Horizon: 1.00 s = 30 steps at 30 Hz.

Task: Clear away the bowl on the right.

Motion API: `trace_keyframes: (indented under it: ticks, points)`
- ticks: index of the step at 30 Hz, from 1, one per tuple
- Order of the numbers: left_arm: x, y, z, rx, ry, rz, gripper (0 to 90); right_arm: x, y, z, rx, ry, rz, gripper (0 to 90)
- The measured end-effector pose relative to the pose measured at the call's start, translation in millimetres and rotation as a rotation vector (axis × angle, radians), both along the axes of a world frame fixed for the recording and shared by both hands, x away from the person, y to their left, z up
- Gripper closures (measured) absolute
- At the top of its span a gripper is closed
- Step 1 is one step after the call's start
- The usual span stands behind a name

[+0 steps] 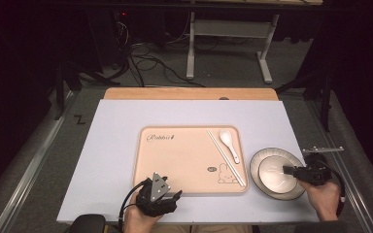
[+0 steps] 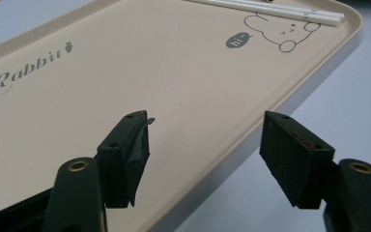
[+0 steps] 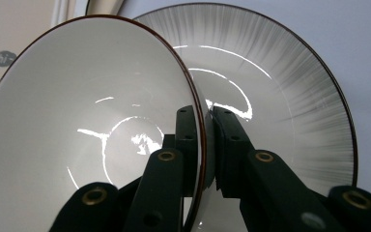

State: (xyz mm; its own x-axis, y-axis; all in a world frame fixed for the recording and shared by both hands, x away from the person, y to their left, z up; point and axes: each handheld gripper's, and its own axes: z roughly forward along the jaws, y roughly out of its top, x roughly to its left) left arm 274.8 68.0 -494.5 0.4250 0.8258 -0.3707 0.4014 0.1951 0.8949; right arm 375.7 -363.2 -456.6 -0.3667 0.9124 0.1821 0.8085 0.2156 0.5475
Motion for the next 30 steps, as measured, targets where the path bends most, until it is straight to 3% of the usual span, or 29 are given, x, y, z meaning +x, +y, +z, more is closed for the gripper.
trace_keyframes:
  ticks: [9,15,25,30]
  points:
    - [7.7,-4.8,-3.2,0.0,0.009,-0.011,35.2,-5.3,-6.2,1.3,0.036,-0.018,-0.016,83.7]
    - [11.8,-10.2,-3.1,0.011,-0.018,-0.026,34.3,-14.1,-12.3,5.1,0.088,-0.045,-0.034,83.7]
    - [20.5,-24.2,-1.9,0.022,-0.029,-0.078,32.9,-36.1,-14.9,7.9,0.101,-0.063,-0.056,83.7]
    - [25.3,-30.4,-1.8,0.009,-0.014,-0.098,31.3,-50.9,-16.7,12.2,0.111,-0.08,-0.073,83.7]
